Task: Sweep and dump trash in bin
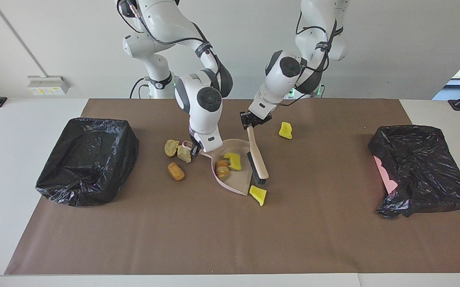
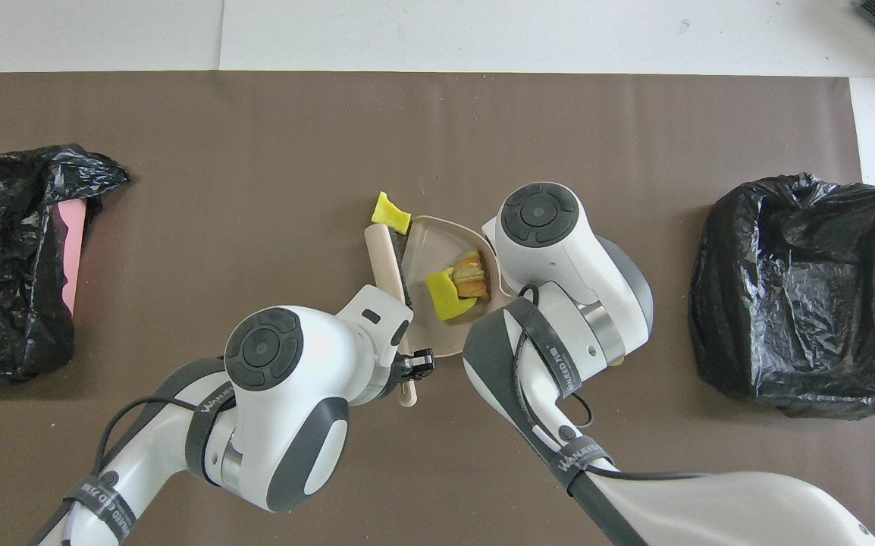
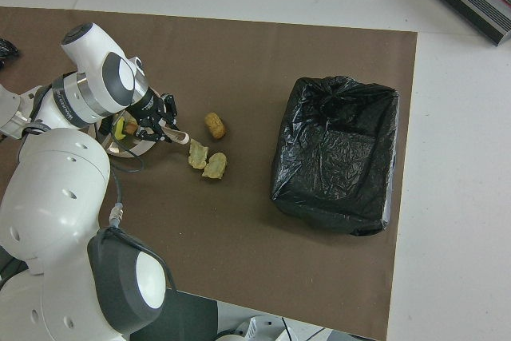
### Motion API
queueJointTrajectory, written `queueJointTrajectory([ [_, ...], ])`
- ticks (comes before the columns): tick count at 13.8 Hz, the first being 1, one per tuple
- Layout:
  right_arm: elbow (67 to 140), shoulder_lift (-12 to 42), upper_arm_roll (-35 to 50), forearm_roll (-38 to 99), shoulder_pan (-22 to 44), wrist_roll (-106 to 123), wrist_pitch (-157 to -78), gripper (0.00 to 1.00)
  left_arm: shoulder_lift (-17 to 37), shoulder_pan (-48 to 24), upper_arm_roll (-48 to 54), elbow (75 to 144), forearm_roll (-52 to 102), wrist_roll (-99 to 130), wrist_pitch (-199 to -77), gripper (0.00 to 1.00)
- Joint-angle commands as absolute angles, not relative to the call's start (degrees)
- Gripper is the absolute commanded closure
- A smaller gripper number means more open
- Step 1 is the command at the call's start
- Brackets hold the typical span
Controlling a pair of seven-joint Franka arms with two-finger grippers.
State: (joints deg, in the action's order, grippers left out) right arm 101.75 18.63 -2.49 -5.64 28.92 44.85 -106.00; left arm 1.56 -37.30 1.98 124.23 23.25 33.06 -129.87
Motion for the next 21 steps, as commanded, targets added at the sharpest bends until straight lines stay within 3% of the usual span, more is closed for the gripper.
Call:
queueJointTrajectory([
  [1, 103.62, 17.23, -2.02, -5.19, 28.92, 44.56, -106.26, 1.0, -0.16, -37.53, 0.97, 122.09, 23.91, 32.87, -124.13, 1.0],
  [5, 103.54, 17.31, -2.02, -5.01, 28.92, 44.39, -106.52, 1.0, -4.83, -34.9, 0.7, 122.87, 23.55, 34.35, -112.1, 1.0],
  [8, 102.84, 17.66, -2.02, -4.48, 28.48, 39.22, -107.05, 1.0, -8.16, -35.42, 0.88, 125.23, 14.71, 42.42, -102.59, 1.0],
  [12, 102.66, 17.93, -2.02, -4.92, 28.39, 33.32, -108.37, 1.0, -18.87, -36.65, 3.25, 138.39, 10.28, 59.73, -100.81, 1.0],
  [16, 103.09, 17.49, -2.11, -5.62, 28.74, 45.84, -107.49, 1.0, -24.95, -36.74, 4.04, 145.09, 10.2, 69.33, -97.74, 1.0],
  [21, 104.41, 16.52, -2.02, -9.75, 30.76, 52.99, -107.84, 1.0, -24.0, -39.2, 4.31, 147.65, 14.05, 73.04, -103.69, 1.0],
])
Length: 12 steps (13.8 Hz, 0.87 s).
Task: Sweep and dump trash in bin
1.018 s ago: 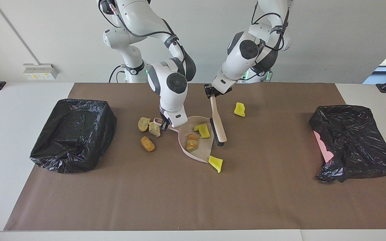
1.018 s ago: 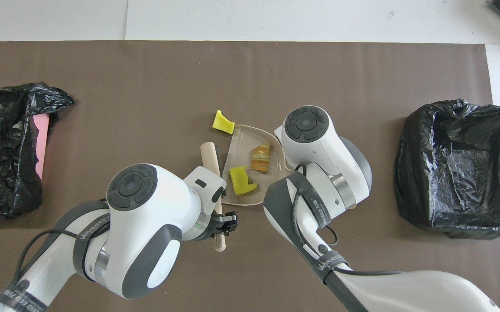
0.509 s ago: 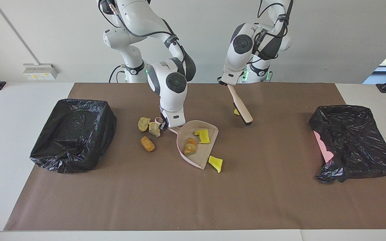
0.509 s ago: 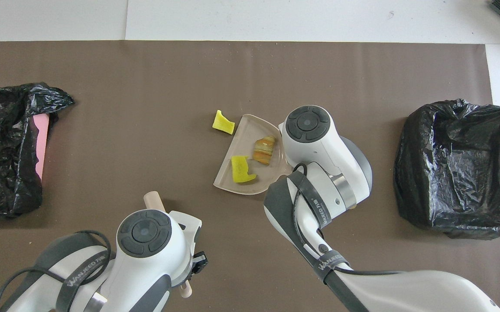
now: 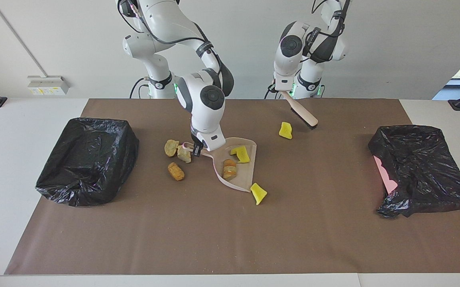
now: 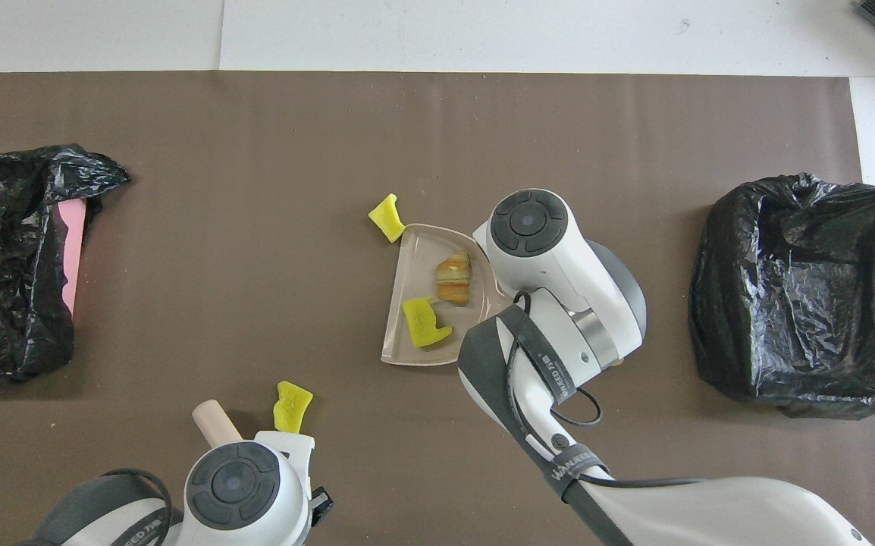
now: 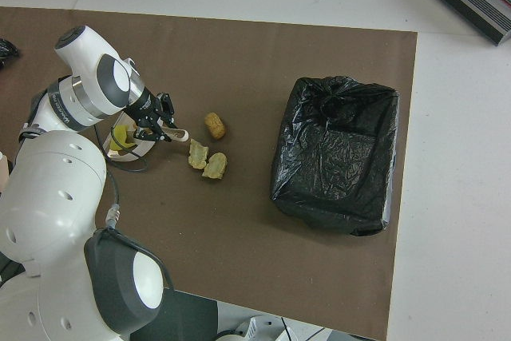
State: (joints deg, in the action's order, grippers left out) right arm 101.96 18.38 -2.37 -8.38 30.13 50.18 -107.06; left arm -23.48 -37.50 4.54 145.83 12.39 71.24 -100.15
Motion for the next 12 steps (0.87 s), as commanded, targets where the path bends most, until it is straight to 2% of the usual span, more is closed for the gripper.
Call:
queueJointTrajectory([
  [1, 105.37, 16.35, -2.11, -9.84, 30.59, 54.56, -109.15, 1.0, -23.39, -39.2, 4.31, 147.74, 14.93, 72.86, -106.41, 1.0],
  [5, 107.58, 15.47, -2.11, -10.02, 30.06, 55.64, -111.27, 1.0, -18.38, -40.96, 4.22, 147.48, 17.58, 69.72, -117.83, 1.0],
  [9, 107.67, 15.73, -2.11, -10.02, 28.92, 55.63, -111.62, 1.0, -15.39, -40.87, 4.22, 146.6, 17.67, 53.57, -127.5, 1.0],
  [12, 107.58, 15.73, -2.11, -10.02, 28.57, 55.55, -111.62, 1.0, -13.11, -41.74, 4.31, 143.71, 20.2, 41.7, -129.02, 1.0],
])
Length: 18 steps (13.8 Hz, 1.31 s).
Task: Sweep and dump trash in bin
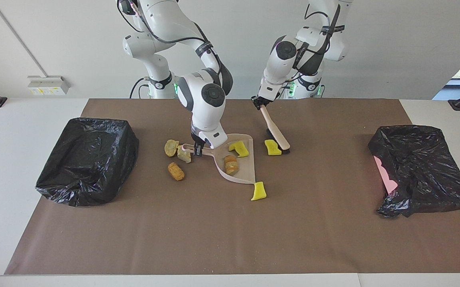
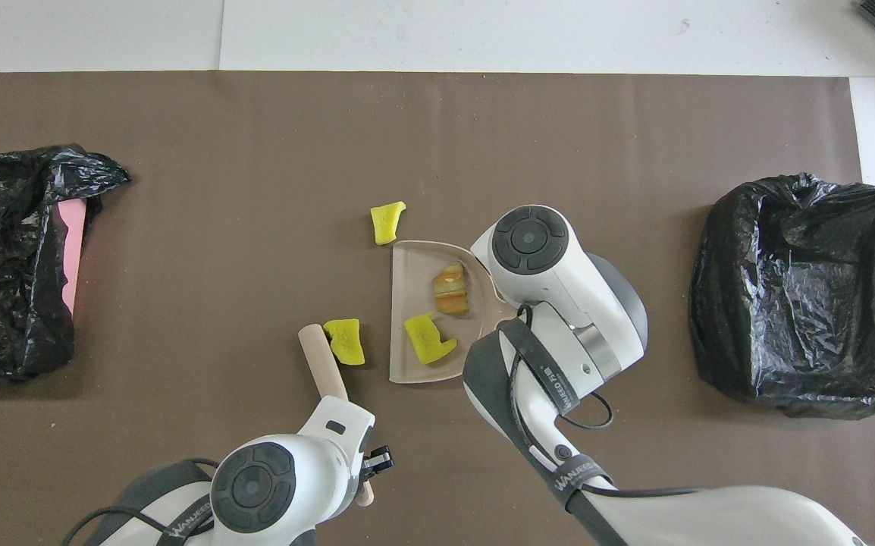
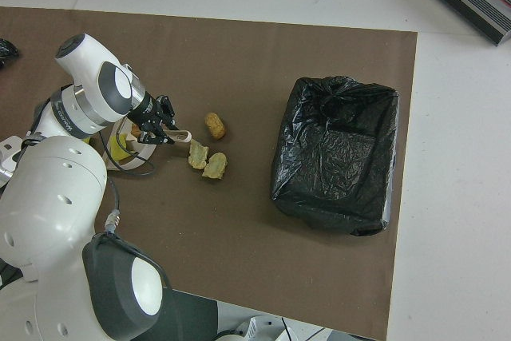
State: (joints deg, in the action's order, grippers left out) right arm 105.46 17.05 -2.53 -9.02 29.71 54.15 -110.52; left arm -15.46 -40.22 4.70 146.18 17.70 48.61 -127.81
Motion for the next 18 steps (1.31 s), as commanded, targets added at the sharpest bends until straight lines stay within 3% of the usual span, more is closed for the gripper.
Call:
queueJointTrajectory([
  [1, 107.58, 15.73, -2.11, -10.02, 28.56, 55.37, -111.62, 1.0, -10.92, -42.71, 4.22, 141.96, 23.0, 37.14, -129.81, 1.0],
  [4, 107.58, 15.73, -2.11, -10.02, 28.56, 55.2, -111.62, 1.0, -6.51, -45.08, 4.31, 138.44, 24.26, 33.84, -133.94, 1.0],
  [8, 107.58, 15.73, -2.11, -9.84, 28.56, 53.44, -111.45, 1.0, -3.43, -44.13, 3.87, 132.72, 23.82, 34.54, -129.66, 1.0],
  [12, 106.97, 15.99, -2.11, -9.41, 28.48, 51.0, -110.75, 1.0, -4.57, -36.14, 3.52, 128.43, 16.98, 31.74, -117.63, 1.0],
  [18, 106.44, 15.82, -2.64, -8.96, 28.21, 39.48, -110.39, 1.0, -1.42, -26.73, 3.43, 125.16, 5.36, 16.41, -120.58, 1.0],
])
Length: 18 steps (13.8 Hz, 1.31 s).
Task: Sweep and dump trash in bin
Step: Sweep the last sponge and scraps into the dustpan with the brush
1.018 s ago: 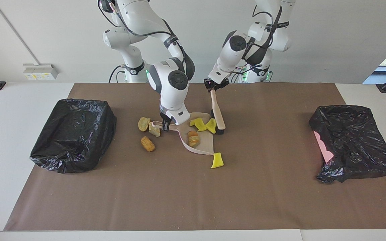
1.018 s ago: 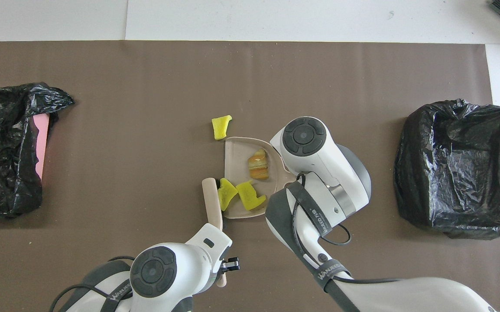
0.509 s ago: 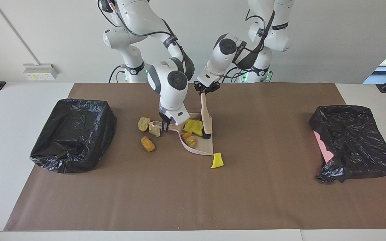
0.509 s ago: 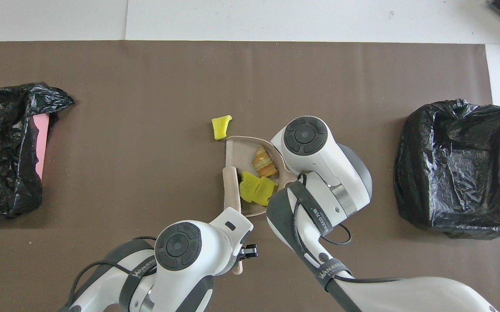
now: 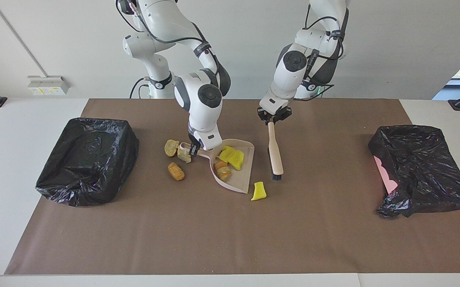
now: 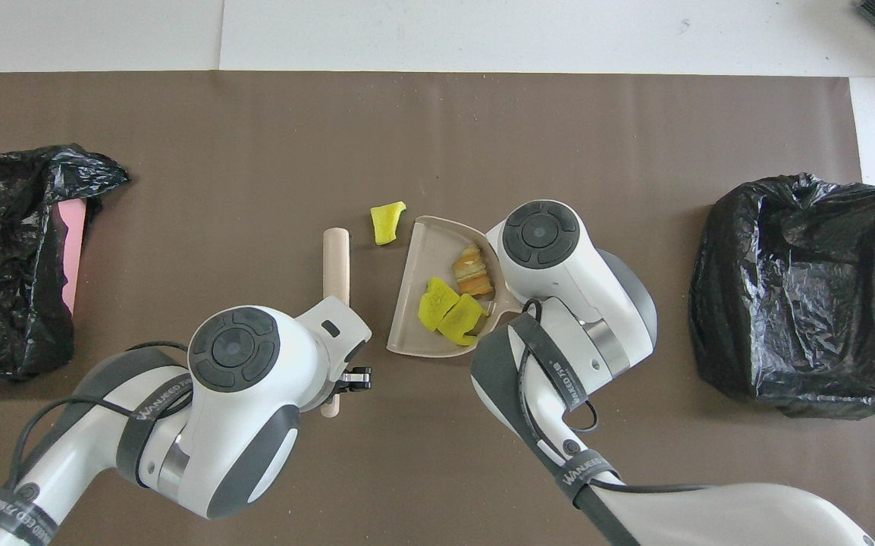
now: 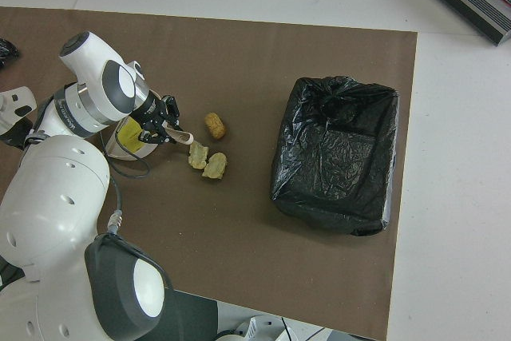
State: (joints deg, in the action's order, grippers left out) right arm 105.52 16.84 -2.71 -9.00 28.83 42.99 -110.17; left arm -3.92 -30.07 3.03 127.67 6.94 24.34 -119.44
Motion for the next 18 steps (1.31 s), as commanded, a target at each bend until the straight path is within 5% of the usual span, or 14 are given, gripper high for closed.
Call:
queueJointTrajectory([
  [1, 106.61, 15.82, -2.64, -8.96, 28.13, 37.64, -110.91, 1.0, 0.07, -24.63, 3.43, 123.59, 5.27, 12.35, -120.41, 1.0],
  [5, 106.7, 15.82, -2.55, -8.96, 28.21, 36.21, -111.62, 1.0, 9.13, -22.15, 3.43, 117.08, 1.86, 7.82, -123.3, 1.0],
  [18, 106.79, 15.82, -2.55, -8.96, 28.21, 36.12, -112.24, 1.0, 4.92, -34.79, 4.13, 121.56, 6.41, 16.05, -123.04, 1.0],
])
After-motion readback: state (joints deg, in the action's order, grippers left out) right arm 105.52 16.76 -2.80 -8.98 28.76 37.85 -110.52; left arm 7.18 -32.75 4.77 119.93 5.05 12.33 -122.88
